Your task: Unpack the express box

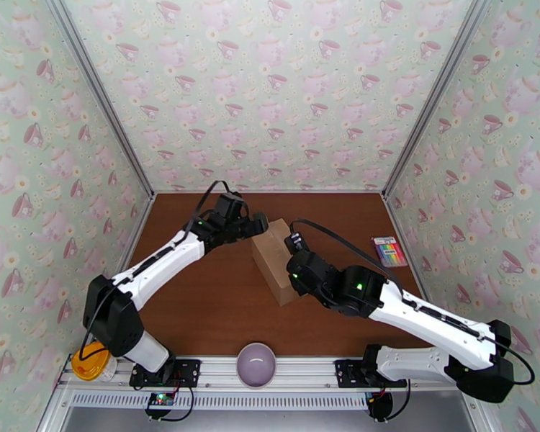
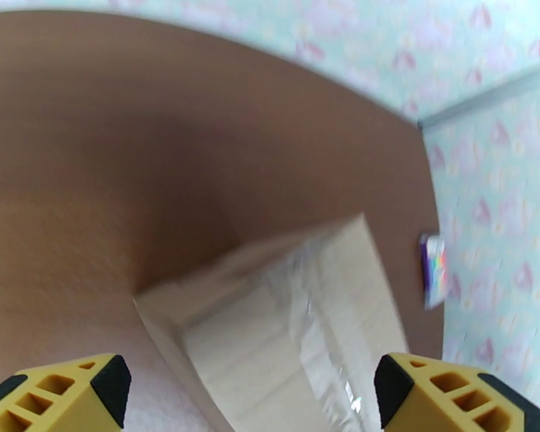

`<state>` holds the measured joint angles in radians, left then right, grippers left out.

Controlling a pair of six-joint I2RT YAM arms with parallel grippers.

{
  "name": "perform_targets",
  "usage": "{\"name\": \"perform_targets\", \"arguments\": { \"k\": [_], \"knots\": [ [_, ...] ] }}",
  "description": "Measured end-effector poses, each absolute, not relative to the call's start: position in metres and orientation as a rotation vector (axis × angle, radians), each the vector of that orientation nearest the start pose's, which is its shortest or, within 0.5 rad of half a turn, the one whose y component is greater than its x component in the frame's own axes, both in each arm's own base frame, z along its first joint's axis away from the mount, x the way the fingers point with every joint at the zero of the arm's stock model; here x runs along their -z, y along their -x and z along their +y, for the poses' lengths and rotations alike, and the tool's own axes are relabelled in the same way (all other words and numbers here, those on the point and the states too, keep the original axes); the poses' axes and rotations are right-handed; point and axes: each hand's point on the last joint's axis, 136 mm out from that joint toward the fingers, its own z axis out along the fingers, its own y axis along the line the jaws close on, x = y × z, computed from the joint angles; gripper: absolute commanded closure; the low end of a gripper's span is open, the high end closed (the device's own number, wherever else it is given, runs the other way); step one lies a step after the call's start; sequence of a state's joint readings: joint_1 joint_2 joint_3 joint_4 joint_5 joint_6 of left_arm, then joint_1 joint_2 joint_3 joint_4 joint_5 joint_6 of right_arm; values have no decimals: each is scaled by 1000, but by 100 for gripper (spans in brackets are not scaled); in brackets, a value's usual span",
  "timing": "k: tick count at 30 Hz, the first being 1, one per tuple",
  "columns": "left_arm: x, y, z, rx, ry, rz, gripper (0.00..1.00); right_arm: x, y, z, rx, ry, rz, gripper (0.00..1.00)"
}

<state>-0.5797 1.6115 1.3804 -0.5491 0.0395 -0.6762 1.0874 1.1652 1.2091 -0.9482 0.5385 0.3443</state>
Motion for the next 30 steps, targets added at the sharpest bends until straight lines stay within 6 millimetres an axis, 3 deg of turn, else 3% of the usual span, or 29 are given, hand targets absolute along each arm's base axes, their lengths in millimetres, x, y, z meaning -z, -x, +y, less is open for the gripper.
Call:
{"name": "perform_targets", "arguments": {
  "k": [8,15,21,30],
  "knots": [
    [-183,-358,-265,692,99,2544,2,-253,-215,220,-37,644,2220,100],
    [-159,-342,-290,866,157,2587,2,-252,-216,221,-30,656,2217,100],
    [-150,-346,-307,962,207,2564,2,-250,-219,221,-5,663,2212,100],
    [-148,-355,-308,956,281,2527,3,-251,-221,223,3,664,2202,100]
  ]
}}
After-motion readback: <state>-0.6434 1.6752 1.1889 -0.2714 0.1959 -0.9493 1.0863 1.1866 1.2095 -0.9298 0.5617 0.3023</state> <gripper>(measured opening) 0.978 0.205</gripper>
